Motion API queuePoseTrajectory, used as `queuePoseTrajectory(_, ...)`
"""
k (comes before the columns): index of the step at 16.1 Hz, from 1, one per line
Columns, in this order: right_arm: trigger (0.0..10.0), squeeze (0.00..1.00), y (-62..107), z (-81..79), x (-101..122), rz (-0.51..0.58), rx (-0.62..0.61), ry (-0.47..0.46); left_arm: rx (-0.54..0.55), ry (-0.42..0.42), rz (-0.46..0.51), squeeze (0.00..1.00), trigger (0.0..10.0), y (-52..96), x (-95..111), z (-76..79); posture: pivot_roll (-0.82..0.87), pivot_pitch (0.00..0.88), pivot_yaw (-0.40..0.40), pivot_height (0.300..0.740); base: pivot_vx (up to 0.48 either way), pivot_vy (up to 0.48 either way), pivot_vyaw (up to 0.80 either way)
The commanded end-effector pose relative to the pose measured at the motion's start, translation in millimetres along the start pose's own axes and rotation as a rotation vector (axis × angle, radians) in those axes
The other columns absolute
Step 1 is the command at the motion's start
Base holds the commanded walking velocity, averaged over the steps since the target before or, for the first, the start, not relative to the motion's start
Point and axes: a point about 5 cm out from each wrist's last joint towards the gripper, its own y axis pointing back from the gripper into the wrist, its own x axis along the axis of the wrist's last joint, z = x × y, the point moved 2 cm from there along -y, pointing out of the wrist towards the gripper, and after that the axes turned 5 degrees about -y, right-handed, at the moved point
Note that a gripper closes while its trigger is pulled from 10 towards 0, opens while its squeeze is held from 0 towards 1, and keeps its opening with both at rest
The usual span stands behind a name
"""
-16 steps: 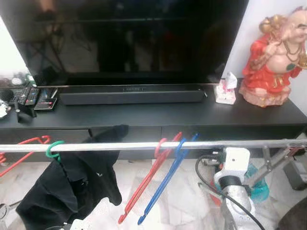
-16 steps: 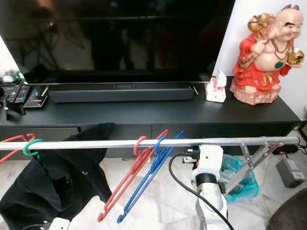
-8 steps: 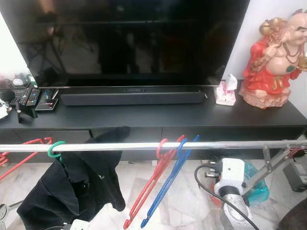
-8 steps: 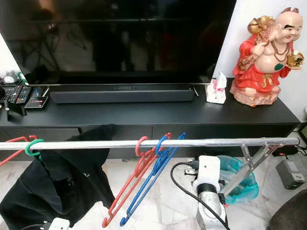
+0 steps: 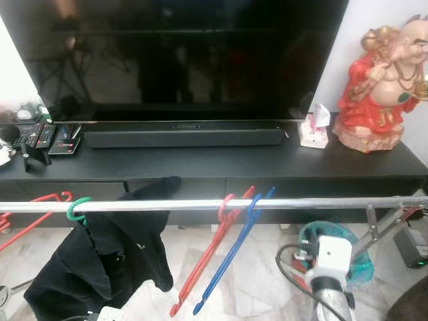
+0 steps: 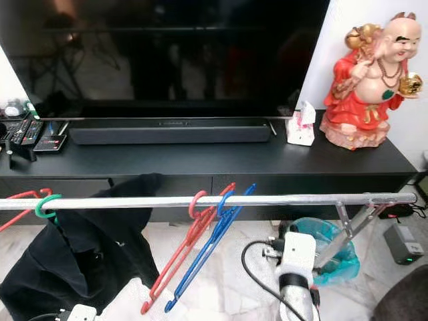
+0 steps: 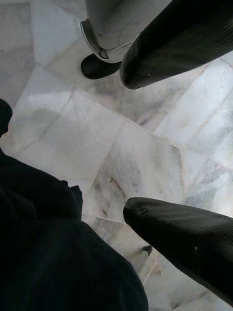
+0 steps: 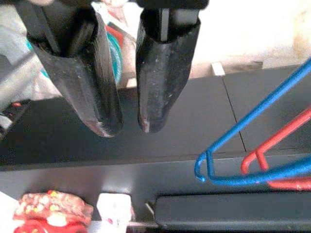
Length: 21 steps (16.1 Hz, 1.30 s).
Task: Hang hanger
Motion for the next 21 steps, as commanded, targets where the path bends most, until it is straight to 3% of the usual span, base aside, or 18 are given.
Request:
queuePoseTrajectory(1, 10.0, 0.0, 0.9, -2.2, -10.1, -0.066, -0.017, 0.018, 0.008, -0.016, -0.001, 0.0, 10.0, 0.7, -2.0, -2.3, -0.02, 0.0, 0.002, 0.74, 0.0, 0.0, 0.0)
queuePoseTrajectory(4, 10.0, 0.0, -3.9, 6.6, -51.7, -0.329, -0.086, 0.019, 0.01, -0.013, -0.001, 0.0, 10.0, 0.6, -1.9, -2.3, -0.02, 0.0, -0.001, 0.74, 0.0, 0.0, 0.0)
queuePoseTrajectory(7, 10.0, 0.0, -11.8, 2.5, -78.0, -0.483, -0.04, 0.045, 0.008, -0.009, -0.004, 0.0, 10.0, 0.6, -2.3, -1.6, -0.02, 0.0, 0.002, 0.74, 0.0, 0.0, 0.0)
queuePoseTrajectory(11, 10.0, 0.0, -14.2, -7.3, -99.3, -0.617, 0.044, 0.131, -0.001, -0.006, -0.006, 0.0, 10.0, 0.7, -2.9, -0.7, -0.03, 0.0, 0.011, 0.74, 0.0, 0.0, 0.0)
queuePoseTrajectory(13, 10.0, 0.0, -5.4, -11.6, -111.8, -0.686, 0.136, 0.239, -0.009, -0.003, -0.006, 0.0, 10.0, 0.8, -3.2, 0.9, -0.03, 0.0, 0.003, 0.74, 0.0, 0.0, 0.0)
queuePoseTrajectory(15, 10.0, 0.0, 4.3, -10.4, -121.4, -0.736, 0.163, 0.28, -0.011, 0.0, -0.007, 0.0, 10.0, 0.9, -3.9, 2.2, -0.03, 0.0, -0.001, 0.74, 0.0, 0.0, 0.0)
queuePoseTrajectory(16, 10.0, 0.0, 9.4, -4.0, -126.4, -0.767, 0.126, 0.278, -0.011, 0.006, -0.008, 0.0, 10.0, 1.1, -4.5, 3.0, -0.02, 0.0, -0.007, 0.74, 0.0, 0.0, 0.0)
queuePoseTrajectory(17, 10.0, 0.0, 6.9, 9.1, -123.9, -0.738, 0.003, 0.111, -0.007, 0.02, -0.008, 0.0, 10.0, 1.3, -5.3, 3.8, 0.0, 0.0, -0.006, 0.74, 0.0, 0.0, 0.0)
queuePoseTrajectory(18, 10.0, 0.0, 6.5, 15.8, -123.6, -0.738, -0.058, 0.047, -0.006, 0.023, -0.008, 0.0, 10.0, 1.4, -5.5, 3.8, 0.0, 0.0, -0.005, 0.74, 0.0, 0.0, 0.0)
queuePoseTrajectory(19, 10.0, 0.0, 9.9, 39.0, -125.8, -0.765, -0.061, 0.093, -0.007, 0.025, -0.011, 0.0, 10.0, 1.6, -6.4, 3.3, -0.04, 0.0, 0.004, 0.74, 0.0, 0.0, 0.0)
queuePoseTrajectory(21, 10.0, 0.0, 13.2, 39.9, -128.4, -0.777, -0.01, 0.132, -0.012, 0.022, -0.02, 0.0, 10.0, 1.7, -7.6, 2.9, -0.05, 0.0, 0.005, 0.74, 0.0, 0.0, 0.0)
